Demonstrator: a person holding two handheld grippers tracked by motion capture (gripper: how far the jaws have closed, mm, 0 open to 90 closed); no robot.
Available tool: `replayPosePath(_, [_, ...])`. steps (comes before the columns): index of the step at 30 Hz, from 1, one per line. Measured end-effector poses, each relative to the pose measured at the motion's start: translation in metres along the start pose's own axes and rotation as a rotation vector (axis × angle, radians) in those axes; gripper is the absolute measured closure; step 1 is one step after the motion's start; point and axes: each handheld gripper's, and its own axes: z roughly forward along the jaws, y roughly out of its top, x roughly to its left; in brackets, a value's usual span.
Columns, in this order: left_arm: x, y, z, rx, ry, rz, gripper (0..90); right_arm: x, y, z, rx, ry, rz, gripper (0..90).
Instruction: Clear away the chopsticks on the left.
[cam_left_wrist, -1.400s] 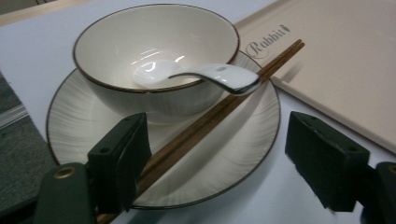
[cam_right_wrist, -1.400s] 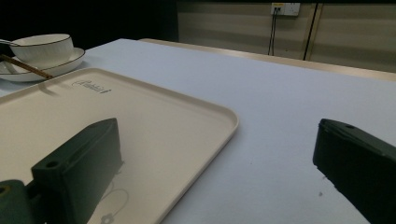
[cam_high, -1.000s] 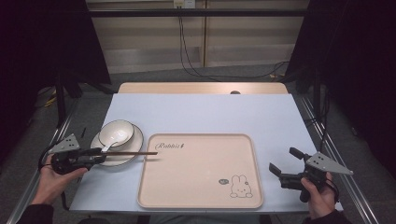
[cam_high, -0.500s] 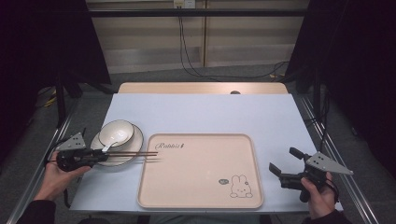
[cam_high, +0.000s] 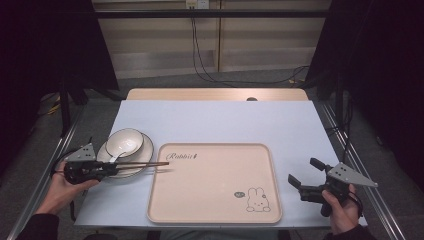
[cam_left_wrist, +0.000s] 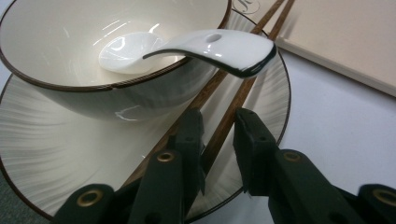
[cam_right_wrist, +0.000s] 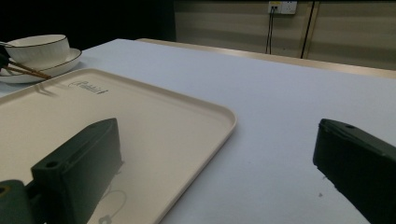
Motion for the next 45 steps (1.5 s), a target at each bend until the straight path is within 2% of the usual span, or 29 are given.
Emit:
replayPosePath(2, [-0.001,0.003,-0.001,0.037,-0.025,0.035,76.7,0.000,0.000,0.000,0.002,0.000,0.002,0.6])
replayPosePath(6, [-0.002,0.003,0.000,0.041,-0.048,0.035,79.6,0.000,0.000,0.000,-0.002,0.000,-0.002,0.6])
replayPosePath(16, [-0.003,0.004,0.000,0.048,-0.065,0.008,84.4,0.000,0.000,0.000,0.002,-0.002,0.003,0.6])
replayPosePath(21, [-0.004,0.005,-0.001,0.037,-0.083,-0.025,84.5,0.000,0.000,0.000,-0.001,-0.003,-0.002,0.6])
replayPosePath(22, [-0.005,0.006,-0.002,0.039,-0.072,-0.029,84.6,0.000,0.000,0.000,-0.003,-0.004,-0.001,0.6])
replayPosePath(28, [-0.010,0.009,-0.007,0.000,-0.091,-0.065,84.7,-0.001,0.000,0.000,-0.006,0.000,-0.002,0.6])
replayPosePath(30, [-0.014,0.011,-0.011,-0.018,-0.084,-0.093,84.7,0.000,0.000,0.000,-0.005,0.003,-0.001,0.6])
replayPosePath(36, [-0.020,0.011,-0.018,-0.043,-0.075,-0.137,84.7,-0.001,0.000,0.000,-0.011,0.002,-0.006,0.6])
replayPosePath(38, [-0.024,0.010,-0.020,-0.038,-0.069,-0.160,84.7,0.000,0.000,0.000,-0.010,0.006,-0.002,0.6])
replayPosePath(40, [-0.032,0.009,-0.023,-0.042,-0.057,-0.187,84.7,0.000,0.000,0.000,-0.011,0.005,-0.005,0.6])
replayPosePath(43, [-0.038,0.009,-0.025,-0.054,-0.057,-0.208,84.7,0.000,0.000,0.000,-0.011,0.006,-0.004,0.6])
replayPosePath(45, [-0.044,0.009,-0.026,-0.061,-0.038,-0.218,84.7,0.000,0.000,0.000,-0.013,0.005,0.000,0.6])
